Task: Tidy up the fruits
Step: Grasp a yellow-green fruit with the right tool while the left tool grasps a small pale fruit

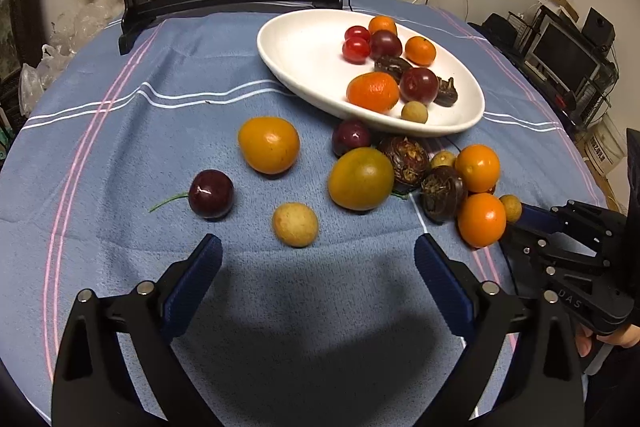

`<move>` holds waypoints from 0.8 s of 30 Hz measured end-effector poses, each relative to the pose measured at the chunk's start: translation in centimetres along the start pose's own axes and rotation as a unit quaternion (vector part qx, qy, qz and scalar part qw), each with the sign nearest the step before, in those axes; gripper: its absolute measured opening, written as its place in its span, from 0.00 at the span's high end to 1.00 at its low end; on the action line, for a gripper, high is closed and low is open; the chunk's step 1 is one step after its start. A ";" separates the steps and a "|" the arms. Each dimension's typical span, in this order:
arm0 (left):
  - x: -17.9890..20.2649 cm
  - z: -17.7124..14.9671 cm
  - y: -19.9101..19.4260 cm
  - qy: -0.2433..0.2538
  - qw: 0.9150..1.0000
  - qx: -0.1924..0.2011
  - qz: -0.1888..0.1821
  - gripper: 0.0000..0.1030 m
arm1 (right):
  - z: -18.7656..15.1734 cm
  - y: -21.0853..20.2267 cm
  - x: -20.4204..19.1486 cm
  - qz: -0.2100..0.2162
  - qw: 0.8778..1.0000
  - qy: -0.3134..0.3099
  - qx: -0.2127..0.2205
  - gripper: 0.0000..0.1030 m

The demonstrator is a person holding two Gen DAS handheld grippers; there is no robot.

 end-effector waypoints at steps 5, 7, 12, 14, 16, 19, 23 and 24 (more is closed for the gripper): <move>0.5 0.0 1.2 0.016 1.000 -0.015 0.008 0.32 | -0.1 -0.4 0.1 -0.003 1.000 0.002 0.006 0.73; 0.5 0.4 1.8 0.020 1.000 -0.014 0.010 0.36 | -0.2 -0.5 0.0 -0.004 1.000 -0.001 0.008 0.73; 0.7 0.8 2.0 0.037 0.998 0.013 0.044 0.77 | -0.2 -0.9 0.0 -0.005 1.000 -0.002 0.014 0.73; 0.6 0.8 1.8 0.036 0.999 0.012 0.033 0.76 | -0.1 -0.9 0.4 -0.004 1.000 0.006 0.015 0.73; 0.8 0.8 1.1 0.036 0.998 0.026 0.039 0.76 | -0.1 -1.0 0.8 -0.004 1.000 0.013 0.019 0.73; 1.0 0.9 -0.1 0.030 0.998 0.041 0.026 0.76 | 0.0 -1.7 1.7 0.004 0.999 0.028 0.037 0.73; 1.6 1.4 -2.3 0.026 0.997 0.065 0.011 0.76 | 0.4 -3.1 2.2 0.010 0.997 0.049 0.060 0.73; 1.7 1.7 -3.0 0.026 0.997 0.070 0.003 0.76 | 0.6 -3.6 2.2 0.011 0.996 0.049 0.068 0.73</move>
Point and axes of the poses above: each gripper's, at about its wrist camera, not at the fingertips, and y roughly the way its jaws point, x to its right, z to its top, the point moved 3 cm from there along y, roughly the way its jaws point, and after that the axes turned 15 degrees about -x, right-handed, at the moved point
